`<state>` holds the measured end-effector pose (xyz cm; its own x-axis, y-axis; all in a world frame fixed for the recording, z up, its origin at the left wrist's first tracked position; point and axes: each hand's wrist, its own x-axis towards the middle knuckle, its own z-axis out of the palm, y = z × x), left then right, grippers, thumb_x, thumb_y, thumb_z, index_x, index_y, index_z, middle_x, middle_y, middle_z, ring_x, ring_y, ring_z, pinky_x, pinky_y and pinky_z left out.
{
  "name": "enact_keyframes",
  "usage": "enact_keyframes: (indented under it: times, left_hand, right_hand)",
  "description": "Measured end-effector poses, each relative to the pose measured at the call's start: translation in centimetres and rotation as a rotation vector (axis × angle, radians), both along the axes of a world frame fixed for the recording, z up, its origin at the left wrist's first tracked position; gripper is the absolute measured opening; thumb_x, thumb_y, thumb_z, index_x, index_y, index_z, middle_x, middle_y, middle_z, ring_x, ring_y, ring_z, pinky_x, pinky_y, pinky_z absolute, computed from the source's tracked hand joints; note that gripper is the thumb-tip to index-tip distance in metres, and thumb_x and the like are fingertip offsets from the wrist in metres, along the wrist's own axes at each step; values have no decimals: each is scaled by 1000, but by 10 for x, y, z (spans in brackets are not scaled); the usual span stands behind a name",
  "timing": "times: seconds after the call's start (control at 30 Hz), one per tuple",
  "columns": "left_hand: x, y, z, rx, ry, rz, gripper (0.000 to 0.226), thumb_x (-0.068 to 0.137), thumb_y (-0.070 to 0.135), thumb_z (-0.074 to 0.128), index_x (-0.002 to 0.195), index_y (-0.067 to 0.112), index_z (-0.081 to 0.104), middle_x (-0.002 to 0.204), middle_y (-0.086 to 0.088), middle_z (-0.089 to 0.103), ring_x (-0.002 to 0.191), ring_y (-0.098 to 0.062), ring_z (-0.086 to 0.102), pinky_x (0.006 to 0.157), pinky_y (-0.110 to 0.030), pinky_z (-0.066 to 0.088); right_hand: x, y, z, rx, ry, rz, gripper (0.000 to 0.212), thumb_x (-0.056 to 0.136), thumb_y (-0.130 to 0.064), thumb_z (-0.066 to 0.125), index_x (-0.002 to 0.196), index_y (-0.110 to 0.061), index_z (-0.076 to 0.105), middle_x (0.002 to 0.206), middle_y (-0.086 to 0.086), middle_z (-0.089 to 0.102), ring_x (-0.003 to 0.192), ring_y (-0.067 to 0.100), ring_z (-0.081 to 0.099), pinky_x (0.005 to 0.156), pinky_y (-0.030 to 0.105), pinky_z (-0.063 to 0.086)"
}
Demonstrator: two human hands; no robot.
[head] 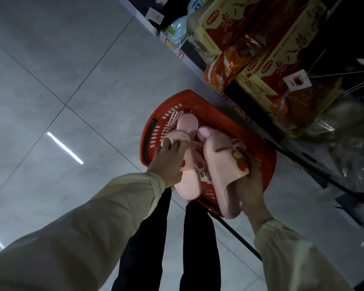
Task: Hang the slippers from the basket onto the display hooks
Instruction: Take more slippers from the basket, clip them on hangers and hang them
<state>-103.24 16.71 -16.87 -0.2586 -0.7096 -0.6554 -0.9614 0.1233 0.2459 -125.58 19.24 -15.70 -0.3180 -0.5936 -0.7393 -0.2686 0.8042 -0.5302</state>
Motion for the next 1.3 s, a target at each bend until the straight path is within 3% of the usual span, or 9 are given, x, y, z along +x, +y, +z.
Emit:
enact_keyframes:
  times: [0.1,0.27,0.4,0.67,0.83,1.0,1.1,1.23,1.3]
  left_hand:
    - [-6,7,3,-24,116,35,104,70,2,73,153,20,12,144,-11,35,129,-35,36,104,-49,47]
    - [-12,14,9,-44,197,43,115,67,1,74,156,22,4,152,-16,21,142,-38,25,115,-50,32]
    - [-14,23,5,0,273,56,121,67,5,78,156,28,-1,150,-5,15,138,-36,33,110,-48,40]
    - [-19,21,-4,35,262,81,121,71,8,76,157,32,-7,154,-3,9,140,-36,24,112,-54,33]
    - [-20,21,-15,53,253,68,113,67,28,83,152,43,11,155,-2,9,146,-42,12,111,-65,27]
    - [-19,17,-27,60,144,130,97,66,67,75,146,32,35,147,-9,26,141,-37,27,109,-60,37]
    - [-16,11,-29,51,93,119,75,70,52,78,135,26,50,143,-9,31,133,-36,39,107,-56,40]
    - [-4,10,-34,77,0,73,66,70,44,75,127,17,55,141,-12,33,124,-37,46,103,-51,43]
    - [4,11,-35,92,-68,60,68,72,43,73,130,15,51,142,-13,31,124,-36,45,105,-47,41]
  right_hand:
    - [0,0,-8,-39,81,68,50,96,-9,52,141,-30,50,136,1,59,124,24,55,106,40,43]
    - [5,-3,-6,-157,161,189,52,97,-12,47,148,-20,41,151,6,43,138,22,43,103,10,28]
    - [8,1,-17,-164,231,430,89,75,-58,37,156,-22,26,159,6,30,145,23,33,118,35,28]
    - [24,16,-43,-211,297,562,70,92,-16,53,156,-19,25,142,18,47,128,36,48,112,42,37]
    - [38,23,-38,-181,196,545,67,88,-19,34,154,-25,27,145,17,37,126,31,49,104,46,46]
    - [47,32,-49,-172,94,497,76,86,8,55,151,-23,30,145,8,34,117,12,48,90,8,40]
    - [52,32,-57,-170,34,489,84,76,13,62,147,-21,34,142,6,38,120,15,51,93,14,45]
    - [57,18,-64,-148,-124,417,63,77,0,60,137,-14,49,134,3,53,124,20,54,105,44,46]
    - [61,-1,-64,-65,-98,335,50,84,-16,58,134,-16,53,132,5,57,120,18,55,102,33,44]
